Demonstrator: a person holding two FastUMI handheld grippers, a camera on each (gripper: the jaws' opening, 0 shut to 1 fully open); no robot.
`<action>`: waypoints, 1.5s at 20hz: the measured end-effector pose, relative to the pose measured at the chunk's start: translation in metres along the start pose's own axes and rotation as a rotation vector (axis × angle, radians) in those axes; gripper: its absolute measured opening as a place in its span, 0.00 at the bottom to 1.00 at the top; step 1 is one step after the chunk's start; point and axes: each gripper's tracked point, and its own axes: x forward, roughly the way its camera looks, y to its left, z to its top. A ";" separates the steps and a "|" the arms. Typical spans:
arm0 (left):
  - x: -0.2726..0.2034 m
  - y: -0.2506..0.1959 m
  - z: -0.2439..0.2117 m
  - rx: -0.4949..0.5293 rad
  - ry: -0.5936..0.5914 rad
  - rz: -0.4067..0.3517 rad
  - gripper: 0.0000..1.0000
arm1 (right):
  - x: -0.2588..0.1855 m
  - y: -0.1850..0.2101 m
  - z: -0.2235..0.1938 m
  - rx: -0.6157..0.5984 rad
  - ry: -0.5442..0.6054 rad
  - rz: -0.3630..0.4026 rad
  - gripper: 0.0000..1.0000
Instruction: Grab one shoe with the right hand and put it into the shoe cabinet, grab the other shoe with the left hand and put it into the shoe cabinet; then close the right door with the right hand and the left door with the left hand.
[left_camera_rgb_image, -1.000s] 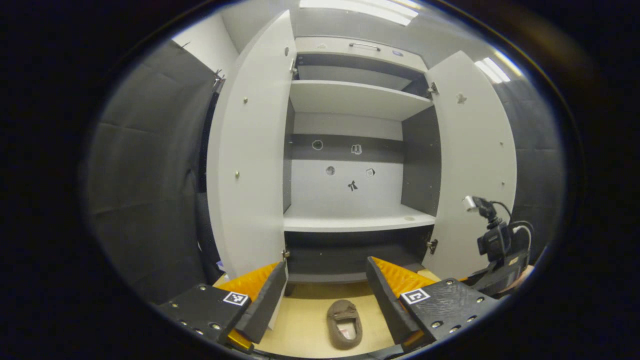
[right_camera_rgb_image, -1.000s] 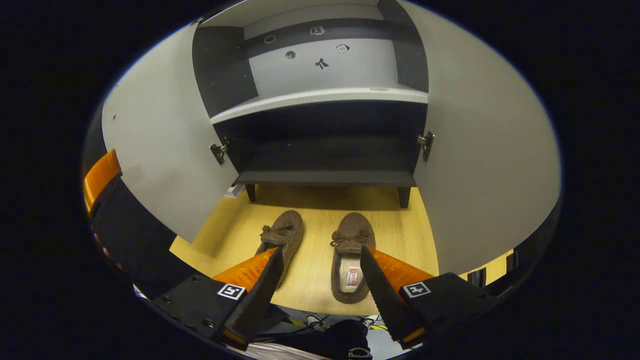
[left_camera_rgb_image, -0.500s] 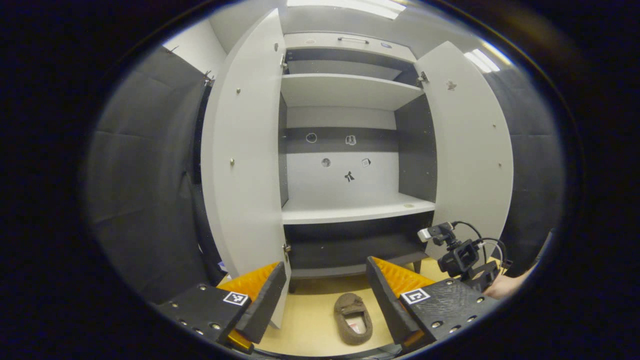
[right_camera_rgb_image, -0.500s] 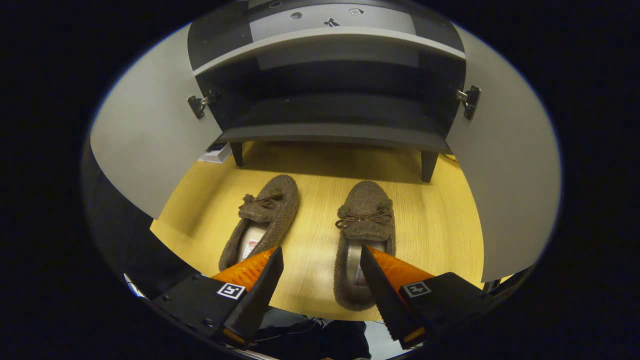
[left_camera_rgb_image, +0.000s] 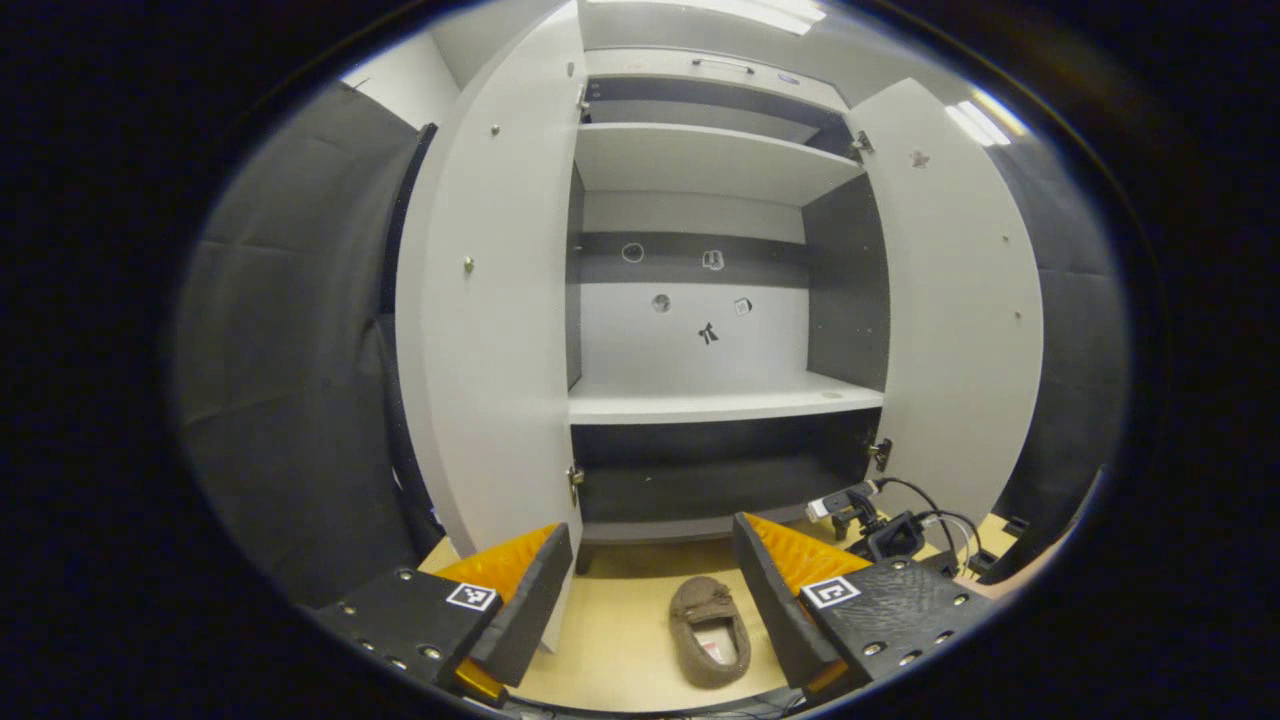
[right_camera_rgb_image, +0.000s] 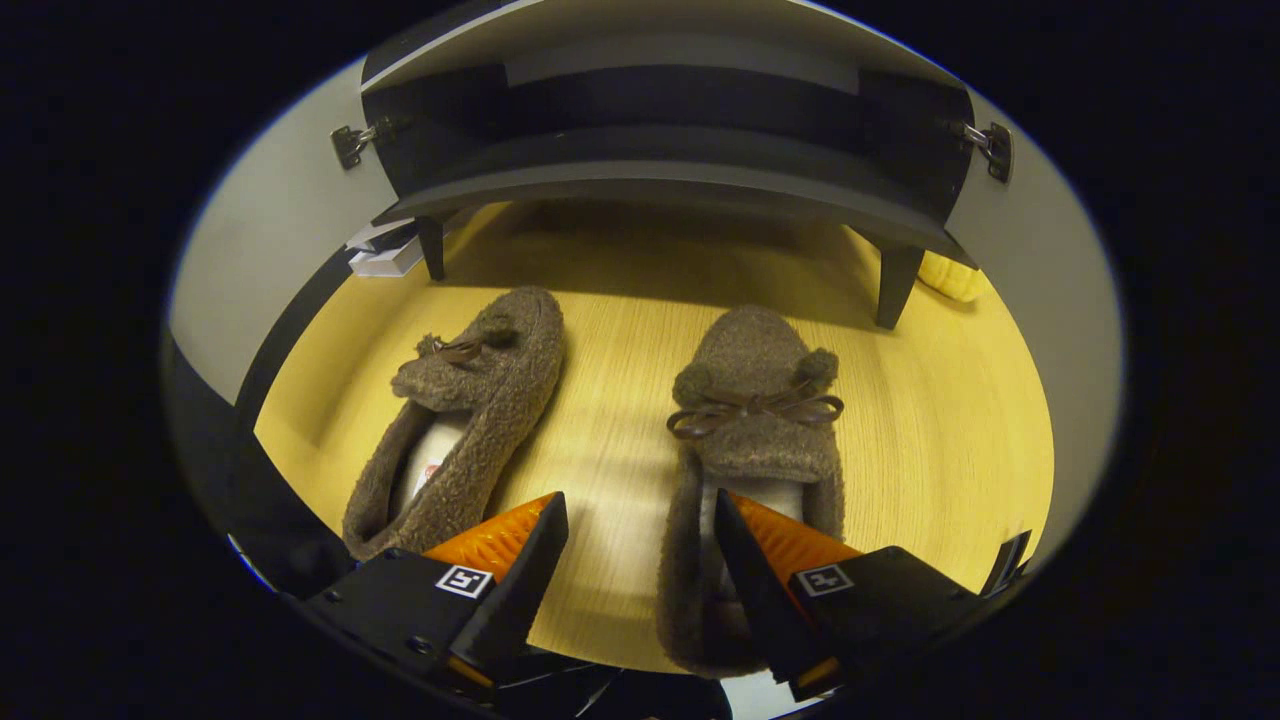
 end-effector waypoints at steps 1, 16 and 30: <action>0.000 -0.002 -0.002 0.007 0.002 -0.003 0.94 | 0.006 -0.003 0.002 -0.024 -0.007 -0.017 0.92; -0.009 -0.010 -0.011 -0.018 0.031 -0.039 0.94 | 0.019 -0.033 -0.003 -0.219 0.015 -0.240 0.34; -0.015 -0.016 -0.006 -0.016 0.023 -0.054 0.94 | -0.028 -0.046 0.009 -0.025 -0.002 -0.084 0.02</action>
